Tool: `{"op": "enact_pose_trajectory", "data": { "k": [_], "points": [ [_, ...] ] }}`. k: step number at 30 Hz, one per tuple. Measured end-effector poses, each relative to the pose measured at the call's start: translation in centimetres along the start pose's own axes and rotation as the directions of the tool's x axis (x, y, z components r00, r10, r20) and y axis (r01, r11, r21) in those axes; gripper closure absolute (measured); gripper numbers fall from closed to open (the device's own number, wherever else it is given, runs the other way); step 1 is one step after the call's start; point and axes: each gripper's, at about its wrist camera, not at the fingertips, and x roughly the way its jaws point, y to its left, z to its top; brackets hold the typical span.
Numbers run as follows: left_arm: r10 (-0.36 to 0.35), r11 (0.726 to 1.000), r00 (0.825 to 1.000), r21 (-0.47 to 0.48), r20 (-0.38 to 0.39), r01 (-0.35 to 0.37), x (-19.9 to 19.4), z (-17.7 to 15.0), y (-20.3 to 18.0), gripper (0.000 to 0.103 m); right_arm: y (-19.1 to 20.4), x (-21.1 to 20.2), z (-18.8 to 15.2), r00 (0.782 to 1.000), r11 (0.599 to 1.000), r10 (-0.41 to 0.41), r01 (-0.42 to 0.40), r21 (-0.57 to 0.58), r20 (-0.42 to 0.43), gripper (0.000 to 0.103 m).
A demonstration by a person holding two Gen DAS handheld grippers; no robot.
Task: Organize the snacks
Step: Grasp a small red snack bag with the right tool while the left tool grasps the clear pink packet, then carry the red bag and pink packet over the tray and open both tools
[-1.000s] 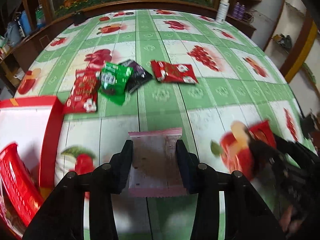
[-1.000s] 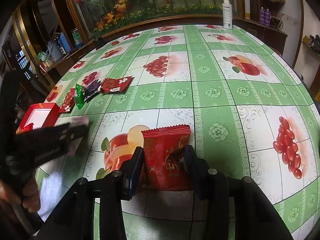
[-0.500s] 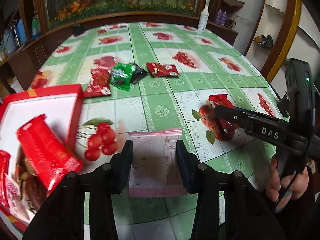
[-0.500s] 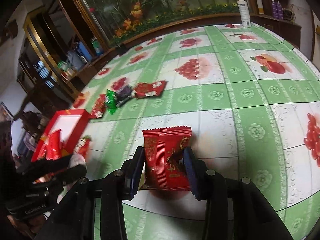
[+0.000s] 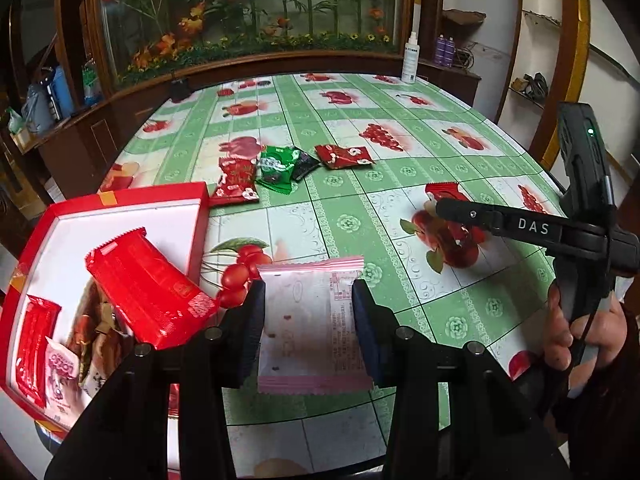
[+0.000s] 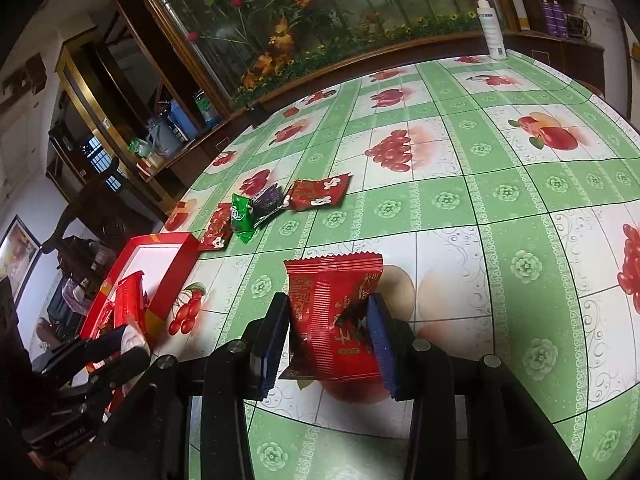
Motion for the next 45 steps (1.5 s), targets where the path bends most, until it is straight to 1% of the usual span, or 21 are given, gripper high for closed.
{"op": "enact_pose_trajectory", "data": {
  "k": [3, 5, 9, 14, 22, 27, 32, 33, 38, 41, 45],
  "points": [
    [0.033, 0.999, 0.999, -0.014, 0.032, -0.033, -0.6, 0.3, 0.8, 0.062, 0.0, 0.1, 0.0, 1.000, 1.000, -0.011, 0.011, 0.002, -0.006, 0.062],
    [0.071, 0.997, 0.996, -0.020, 0.061, -0.069, -1.2, 0.4, 1.5, 0.062, 0.0, 0.2, 0.0, 1.000, 1.000, -0.019, 0.019, 0.001, -0.008, 0.062],
    [0.115, 0.993, 0.990, -0.039, 0.085, -0.112, -1.7, 0.4, 2.6, 0.062, -0.1, 0.3, 0.0, 1.000, 1.000, -0.029, 0.029, 0.003, -0.010, 0.062],
    [0.141, 0.988, 0.986, -0.074, 0.090, -0.135, -1.9, 0.3, 4.1, 0.062, 0.0, 0.4, 0.0, 0.999, 0.999, -0.039, 0.039, 0.000, -0.016, 0.062],
    [0.162, 0.982, 0.982, -0.111, 0.100, -0.151, -2.4, 0.1, 5.8, 0.062, 0.1, 0.6, -0.1, 0.998, 0.998, -0.065, 0.065, 0.001, -0.026, 0.062],
    [0.182, 0.977, 0.978, -0.129, 0.104, -0.169, -2.8, 0.0, 6.8, 0.062, 0.8, 0.8, 0.0, 1.000, 1.000, -0.022, 0.023, 0.019, -0.014, 0.062],
    [0.204, 0.970, 0.973, -0.154, 0.106, -0.187, -3.3, -0.3, 8.2, 0.062, 3.5, 1.9, -0.1, 0.997, 0.997, 0.077, -0.077, 0.012, -0.017, 0.062],
    [0.213, 0.968, 0.971, -0.161, 0.105, -0.195, -3.4, -0.4, 8.6, 0.062, 4.4, 2.1, -0.1, 0.995, 0.995, 0.101, -0.101, 0.002, -0.017, 0.062],
    [0.241, 0.955, 0.965, -0.203, 0.103, -0.216, -4.1, -1.1, 10.7, 0.062, 9.4, 3.5, 0.1, 0.986, 0.984, 0.162, -0.164, -0.074, -0.040, 0.062],
    [0.270, 0.941, 0.958, -0.239, 0.101, -0.240, -4.6, -1.5, 12.4, 0.062, 12.7, 3.9, 0.4, 0.978, 0.969, 0.201, -0.207, -0.132, -0.055, 0.062],
    [0.330, 0.909, 0.940, -0.300, 0.086, -0.291, -5.3, -2.1, 15.4, 0.062, 17.5, 4.0, 1.1, 0.967, 0.941, 0.248, -0.256, -0.222, -0.060, 0.062]
  ]
}}
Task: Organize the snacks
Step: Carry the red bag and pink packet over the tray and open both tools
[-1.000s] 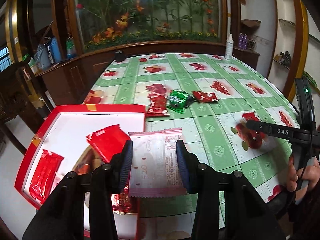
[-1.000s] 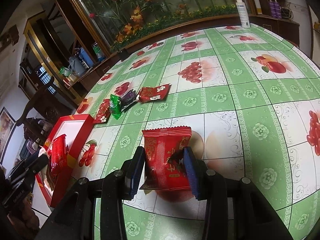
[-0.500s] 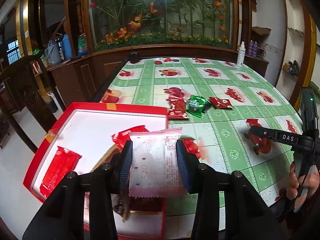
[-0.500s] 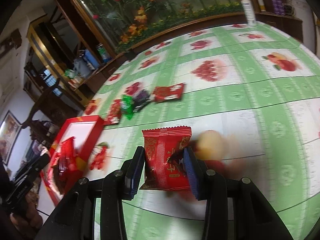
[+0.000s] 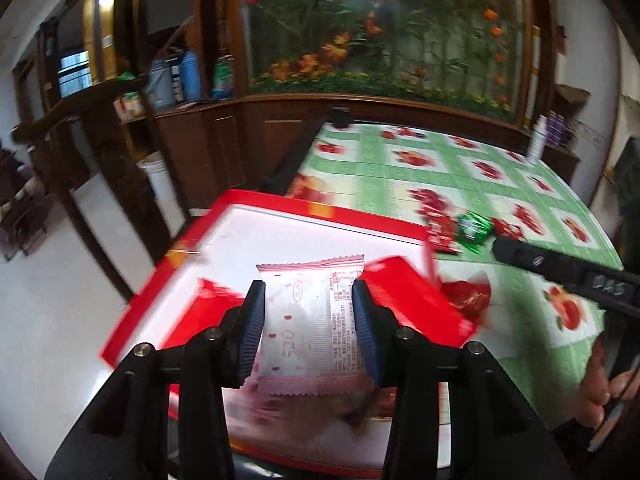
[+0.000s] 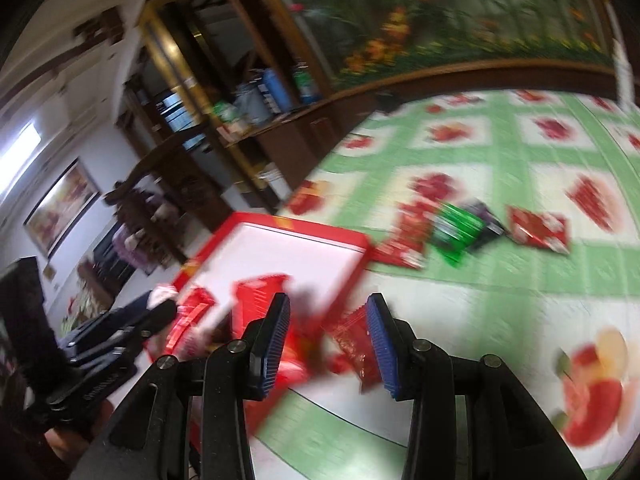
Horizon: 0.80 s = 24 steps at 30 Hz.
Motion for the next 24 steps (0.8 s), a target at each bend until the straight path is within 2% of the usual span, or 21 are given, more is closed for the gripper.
{"op": "enact_pose_trajectory", "data": {
  "k": [4, 7, 10, 13, 15, 17, 19, 21, 22, 24],
  "points": [
    [0.050, 0.997, 0.999, -0.050, -0.006, -0.050, 0.2, 0.0, 2.6, 0.062, 4.3, 1.4, 2.0, 0.998, 0.994, 0.062, -0.061, -0.087, 0.007, 0.062],
    [0.047, 0.997, 0.999, -0.053, -0.008, -0.047, 0.2, -0.4, 3.0, 0.062, 5.5, 1.4, 2.6, 0.999, 0.990, 0.033, -0.028, -0.139, 0.037, 0.062],
    [0.037, 0.998, 0.999, -0.045, -0.011, -0.038, 0.4, -0.6, 2.8, 0.062, 3.8, 1.4, 2.9, 0.998, 0.989, -0.056, 0.060, -0.134, 0.032, 0.061],
    [0.024, 0.999, 1.000, -0.038, -0.016, -0.024, 0.6, -0.6, 2.6, 0.062, -0.5, 2.1, 2.7, 0.990, 0.990, -0.127, 0.123, -0.069, -0.056, 0.059],
    [0.020, 0.999, 1.000, -0.036, -0.014, -0.020, 0.5, -0.6, 2.5, 0.062, -2.5, 2.8, 2.1, 0.977, 0.981, -0.180, 0.170, -0.091, -0.114, 0.059],
    [0.016, 0.999, 1.000, -0.039, -0.015, -0.016, 0.4, -0.5, 2.5, 0.062, -3.5, 3.3, 1.0, 0.967, 0.974, -0.184, 0.156, -0.161, -0.176, 0.059],
    [0.022, 0.999, 1.000, -0.039, -0.015, -0.022, 0.3, -0.5, 2.6, 0.062, -2.7, 3.2, 0.0, 0.966, 0.953, -0.178, 0.122, -0.276, -0.186, 0.059],
    [0.023, 0.999, 1.000, -0.042, -0.014, -0.023, 0.2, -0.4, 2.7, 0.062, -1.3, 3.8, -0.9, 0.955, 0.909, -0.203, 0.101, -0.405, -0.216, 0.053],
    [0.022, 0.999, 1.000, -0.044, -0.015, -0.023, 0.2, -0.3, 2.8, 0.062, -0.5, 4.2, -1.5, 0.946, 0.873, -0.236, 0.106, -0.477, -0.222, 0.053],
    [0.026, 0.999, 1.000, -0.042, -0.015, -0.027, 0.1, -0.4, 2.8, 0.062, 0.2, 5.0, -1.9, 0.934, 0.838, -0.266, 0.101, -0.536, -0.239, 0.050]
  ]
}}
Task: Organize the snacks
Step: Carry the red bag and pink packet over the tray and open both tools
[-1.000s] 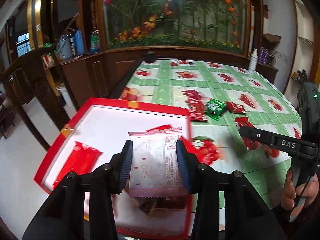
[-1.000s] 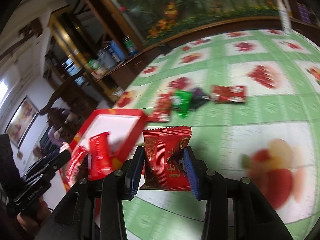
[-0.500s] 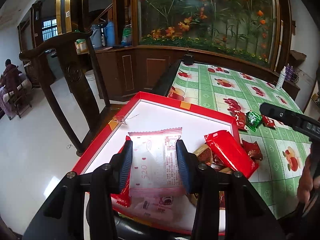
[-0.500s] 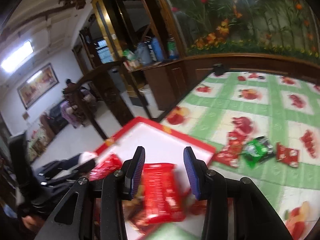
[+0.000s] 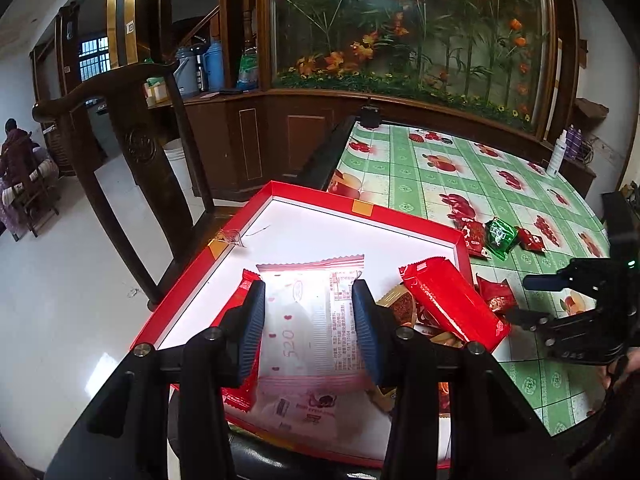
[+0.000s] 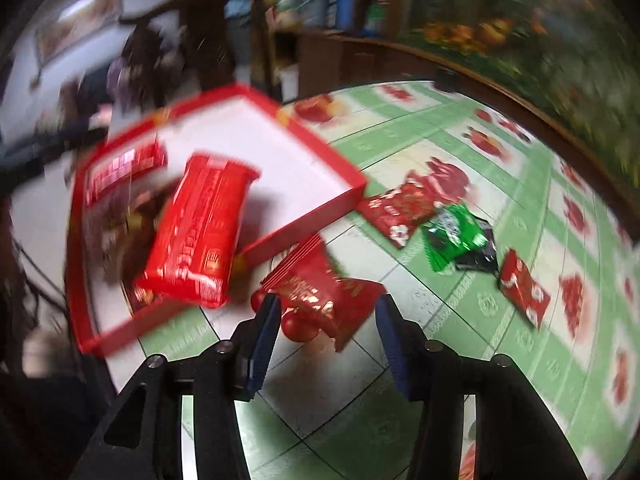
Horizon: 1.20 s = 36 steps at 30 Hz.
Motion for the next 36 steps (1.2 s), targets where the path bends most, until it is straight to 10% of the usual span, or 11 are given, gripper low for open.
{"op": "enact_pose_trajectory", "data": {
  "k": [9, 13, 24, 36],
  "points": [
    [-0.006, 1.000, 1.000, 0.006, -0.009, 0.006, -0.1, -0.1, -0.2, 0.062, 0.4, 4.7, 2.2, 0.996, 0.992, -0.015, 0.004, -0.125, -0.087, 0.042],
    [-0.002, 1.000, 1.000, 0.004, -0.011, 0.002, 0.0, 0.0, -0.2, 0.062, -1.3, 4.7, 1.8, 0.993, 0.996, 0.085, -0.083, 0.030, -0.086, 0.060],
    [-0.027, 1.000, 0.999, 0.015, -0.032, 0.028, 0.6, -0.1, -0.8, 0.062, -3.8, -0.5, -2.0, 0.990, 0.943, 0.135, -0.143, 0.299, 0.045, 0.065],
    [-0.004, 1.000, 1.000, -0.018, -0.013, 0.003, 0.2, 0.2, 0.8, 0.062, 2.2, -5.8, 6.2, 0.876, 0.890, 0.324, -0.410, 0.200, 0.356, 0.062]
  ]
}}
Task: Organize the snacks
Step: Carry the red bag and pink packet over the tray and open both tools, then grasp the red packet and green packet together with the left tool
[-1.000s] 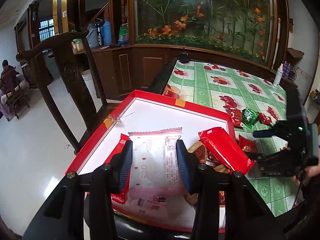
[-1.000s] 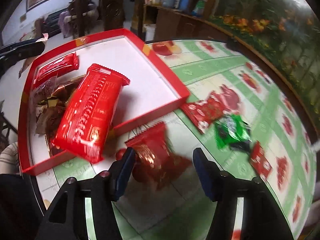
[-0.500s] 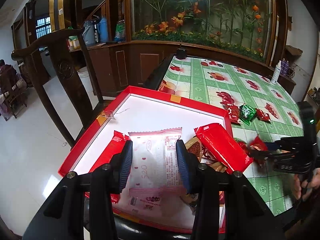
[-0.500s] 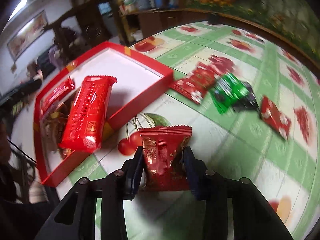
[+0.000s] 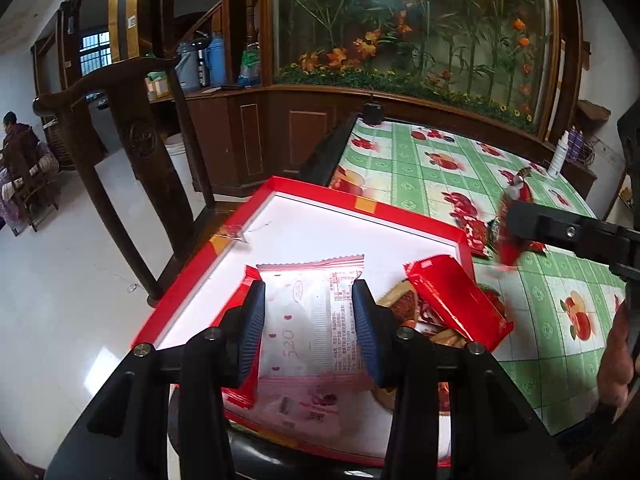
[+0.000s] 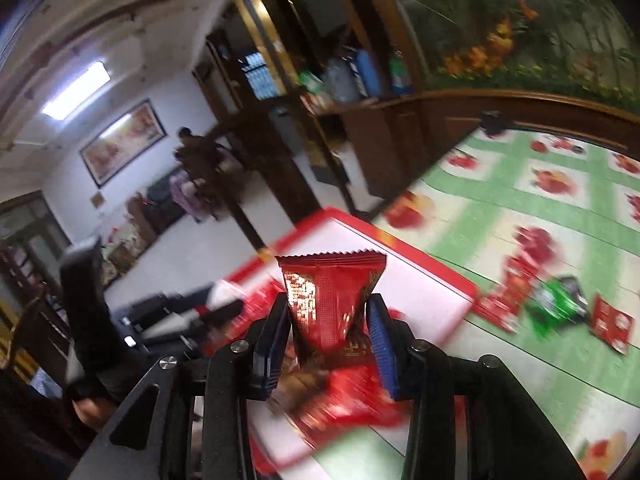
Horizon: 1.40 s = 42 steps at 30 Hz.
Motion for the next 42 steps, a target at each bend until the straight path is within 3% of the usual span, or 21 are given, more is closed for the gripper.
{"op": "enact_pose_trajectory", "data": {
  "k": [4, 6, 8, 11, 16, 22, 28, 31, 36, 42],
  "points": [
    [0.027, 1.000, 1.000, -0.014, 0.013, -0.027, 0.1, 0.4, 0.7, 0.057, 1.6, 2.2, 0.7, 0.999, 1.000, 0.030, -0.030, 0.002, 0.012, 0.059],
    [0.034, 0.999, 0.999, -0.012, 0.017, -0.034, 0.2, 0.4, 0.9, 0.039, 1.7, 3.0, 1.0, 0.998, 0.998, 0.056, -0.056, 0.035, 0.017, 0.033],
    [0.050, 0.999, 0.999, -0.010, 0.020, -0.050, 0.2, 0.3, 1.0, 0.030, 1.2, 2.9, 1.0, 0.998, 0.996, 0.050, -0.053, 0.068, 0.045, 0.021],
    [0.043, 0.999, 0.999, 0.007, 0.010, -0.044, 0.3, 0.0, 0.6, 0.030, -1.0, 2.0, 0.6, 0.997, 0.992, 0.023, -0.031, 0.121, 0.072, 0.021],
    [0.010, 0.999, 1.000, 0.042, -0.018, -0.010, 0.7, -0.3, -0.9, 0.030, -7.6, -2.5, -0.9, 0.983, 0.963, -0.128, 0.092, 0.252, 0.131, 0.021],
    [-0.004, 0.995, 0.999, 0.096, -0.043, 0.008, 0.9, -0.3, -3.5, 0.030, -16.7, -9.8, -4.5, 0.932, 0.862, -0.289, 0.156, 0.482, 0.216, 0.017],
    [-0.037, 0.986, 0.998, 0.160, -0.052, 0.045, 0.8, 1.6, -7.0, 0.030, -22.6, -12.7, -7.1, 0.905, 0.777, -0.347, 0.129, 0.616, 0.247, 0.016],
    [-0.035, 0.982, 0.998, 0.182, -0.051, 0.044, 1.1, 2.7, -9.1, 0.029, -24.7, -13.2, -7.9, 0.908, 0.728, -0.356, 0.120, 0.675, 0.221, 0.015],
    [-0.046, 0.974, 0.996, 0.216, -0.082, 0.062, 1.8, 2.5, -12.4, 0.029, -25.8, -12.6, -7.5, 0.910, 0.725, -0.385, 0.192, 0.662, 0.157, 0.015],
    [-0.054, 0.965, 0.992, 0.249, -0.117, 0.082, 3.0, 3.3, -15.0, 0.029, -26.5, -11.2, -7.8, 0.939, 0.728, -0.321, 0.163, 0.666, 0.121, 0.015]
  ]
}}
